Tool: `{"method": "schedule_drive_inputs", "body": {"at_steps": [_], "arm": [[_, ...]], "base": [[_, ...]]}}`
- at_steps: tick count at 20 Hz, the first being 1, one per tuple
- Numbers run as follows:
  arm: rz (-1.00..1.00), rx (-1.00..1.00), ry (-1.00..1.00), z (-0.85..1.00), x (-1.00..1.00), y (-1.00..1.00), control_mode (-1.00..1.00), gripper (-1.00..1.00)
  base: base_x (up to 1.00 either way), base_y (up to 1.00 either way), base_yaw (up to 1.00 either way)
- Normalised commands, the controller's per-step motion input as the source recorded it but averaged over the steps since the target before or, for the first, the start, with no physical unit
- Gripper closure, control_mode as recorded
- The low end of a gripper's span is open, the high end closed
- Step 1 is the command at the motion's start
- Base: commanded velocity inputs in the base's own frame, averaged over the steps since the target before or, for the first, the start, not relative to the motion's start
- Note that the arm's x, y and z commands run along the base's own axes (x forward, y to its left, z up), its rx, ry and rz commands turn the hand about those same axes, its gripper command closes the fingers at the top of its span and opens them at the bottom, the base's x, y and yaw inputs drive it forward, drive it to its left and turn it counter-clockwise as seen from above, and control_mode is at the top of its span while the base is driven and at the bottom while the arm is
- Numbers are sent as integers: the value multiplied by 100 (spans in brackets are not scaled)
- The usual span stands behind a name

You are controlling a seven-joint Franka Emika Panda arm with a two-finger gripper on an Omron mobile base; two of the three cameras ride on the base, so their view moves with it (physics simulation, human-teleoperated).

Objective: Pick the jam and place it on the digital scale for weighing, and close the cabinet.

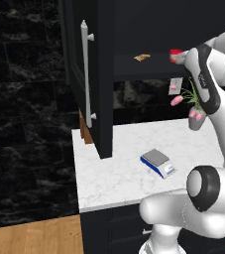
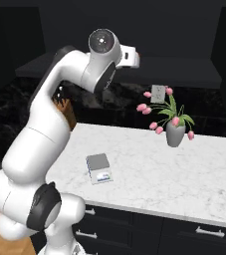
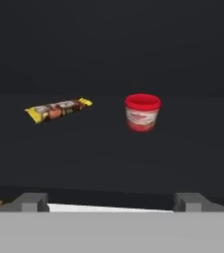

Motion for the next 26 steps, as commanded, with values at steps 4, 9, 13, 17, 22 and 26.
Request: {"method": "schedule_drive_inputs", "body": {"at_steps": [4, 9, 13, 17, 22, 26], "arm": [[1, 1, 0, 0, 38, -24, -100, -100], [1, 1, 0, 0, 48, -17, -100, -100], [0, 0, 2, 0, 44, -4, -100, -100], [0, 0, 0, 0, 39, 0, -100, -100], [0, 0, 0, -2, 39, 0, -100, -100], [0, 0, 0, -6, 35, 0, -100, -100]], "base": [[0, 0, 0], [0, 0, 0], [0, 0, 0], [0, 0, 0], [0, 0, 0], [0, 0, 0]]}}
